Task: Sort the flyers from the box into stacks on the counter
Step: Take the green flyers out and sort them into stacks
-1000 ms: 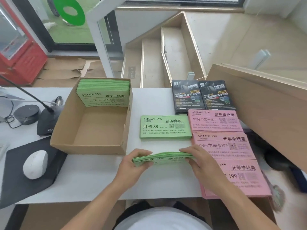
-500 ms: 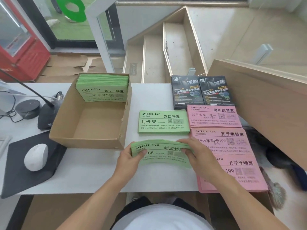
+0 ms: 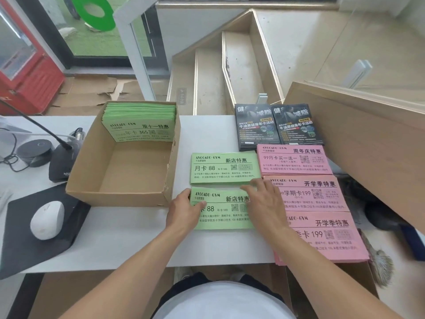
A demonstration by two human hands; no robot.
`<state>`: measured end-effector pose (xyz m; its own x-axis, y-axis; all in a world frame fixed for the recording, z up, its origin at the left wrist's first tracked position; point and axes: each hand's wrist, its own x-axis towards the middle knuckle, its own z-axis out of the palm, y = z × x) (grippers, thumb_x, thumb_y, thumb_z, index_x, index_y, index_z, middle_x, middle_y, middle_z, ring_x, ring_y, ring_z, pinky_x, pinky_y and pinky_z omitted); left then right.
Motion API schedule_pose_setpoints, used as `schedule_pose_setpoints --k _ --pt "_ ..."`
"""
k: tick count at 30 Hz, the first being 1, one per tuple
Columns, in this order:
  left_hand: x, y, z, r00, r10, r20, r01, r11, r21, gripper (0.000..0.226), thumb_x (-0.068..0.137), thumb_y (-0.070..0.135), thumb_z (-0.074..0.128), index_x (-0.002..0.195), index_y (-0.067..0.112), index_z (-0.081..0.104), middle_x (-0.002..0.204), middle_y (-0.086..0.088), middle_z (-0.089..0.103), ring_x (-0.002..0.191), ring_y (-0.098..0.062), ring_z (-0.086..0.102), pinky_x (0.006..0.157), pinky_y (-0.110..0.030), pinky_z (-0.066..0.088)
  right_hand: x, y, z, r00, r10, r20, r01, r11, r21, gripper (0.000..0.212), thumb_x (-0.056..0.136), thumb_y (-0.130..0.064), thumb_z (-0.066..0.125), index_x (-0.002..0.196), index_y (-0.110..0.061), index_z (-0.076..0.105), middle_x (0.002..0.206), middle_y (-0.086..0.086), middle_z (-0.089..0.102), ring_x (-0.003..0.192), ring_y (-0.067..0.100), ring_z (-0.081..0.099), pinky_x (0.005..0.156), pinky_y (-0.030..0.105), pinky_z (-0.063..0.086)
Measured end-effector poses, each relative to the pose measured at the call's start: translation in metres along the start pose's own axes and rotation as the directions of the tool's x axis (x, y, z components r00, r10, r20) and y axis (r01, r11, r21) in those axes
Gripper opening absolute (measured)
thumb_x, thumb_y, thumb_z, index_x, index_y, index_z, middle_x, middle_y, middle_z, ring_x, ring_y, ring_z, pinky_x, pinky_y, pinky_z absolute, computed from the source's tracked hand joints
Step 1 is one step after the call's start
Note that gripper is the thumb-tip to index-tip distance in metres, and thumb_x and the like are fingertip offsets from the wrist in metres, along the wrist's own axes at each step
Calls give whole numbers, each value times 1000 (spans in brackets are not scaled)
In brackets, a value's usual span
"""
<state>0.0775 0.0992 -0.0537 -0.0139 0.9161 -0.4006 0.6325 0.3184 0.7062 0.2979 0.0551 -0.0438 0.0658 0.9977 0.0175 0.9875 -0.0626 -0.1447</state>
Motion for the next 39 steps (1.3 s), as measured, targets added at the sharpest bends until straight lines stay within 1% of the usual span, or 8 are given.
schedule_pose_setpoints --k 4,6,8,14,21,28,31,39 --pt "-6 3 -1 1000 -3 14 4 997 -74 57 87 33 77 136 26 48 121 8 66 108 -14 64 91 -35 54 -30 -12 1 980 -137 145 113 980 161 46 96 -39 62 141 -33 52 139 -9 47 128 15 42 109 33 34" --pt "-15 -3 0 1000 1 17 1 993 -121 84 86 37 79 154 23 31 143 5 52 130 -14 52 107 -37 45 -41 -13 7 971 -166 174 140 978 153 45 95 -39 61 138 -34 52 143 -9 45 133 16 39 113 36 33" --pt "-26 -12 3 1000 14 22 -11 992 -125 93 84 36 80 157 24 24 154 6 41 141 -11 41 117 -41 37 -47 -11 15 971 -144 192 121 984 128 42 91 -36 67 132 -34 56 141 -7 50 130 19 45 110 37 37" --pt "-40 -21 6 997 4 82 12 983 -185 93 72 38 81 151 39 31 149 15 49 137 -5 46 117 -42 39 -46 -10 19 989 -102 106 99 994 33 47 76 -30 84 119 -29 65 123 -2 64 114 22 60 95 39 52" --pt "-30 -5 8 997 13 72 3 977 -215 86 84 24 80 154 29 30 148 10 52 132 -10 51 113 -39 41 -35 -10 17 989 -102 103 98 994 37 46 73 -29 86 115 -28 68 119 -2 65 110 23 62 92 40 52" --pt "-32 4 14 995 32 94 -17 988 -153 89 89 25 75 159 23 19 164 5 26 150 -13 26 123 -35 25 -33 -11 16 990 -81 113 75 996 56 47 77 -30 84 120 -28 65 127 -1 63 120 22 58 100 41 48" --pt "-33 6 14 993 38 110 -22 989 -143 90 90 24 74 159 22 17 165 5 21 151 -12 22 119 -25 21 -34 -10 17 990 -83 116 76 995 62 45 81 -30 80 124 -29 63 132 -1 60 125 22 55 105 41 43" --pt "-40 10 11 984 27 177 -3 991 -133 95 92 30 71 161 26 6 170 8 -6 155 -6 -10 120 -25 4 -31 -13 9 980 -69 185 43 989 143 45 96 -29 62 140 -33 49 153 -7 38 144 16 29 118 34 21"
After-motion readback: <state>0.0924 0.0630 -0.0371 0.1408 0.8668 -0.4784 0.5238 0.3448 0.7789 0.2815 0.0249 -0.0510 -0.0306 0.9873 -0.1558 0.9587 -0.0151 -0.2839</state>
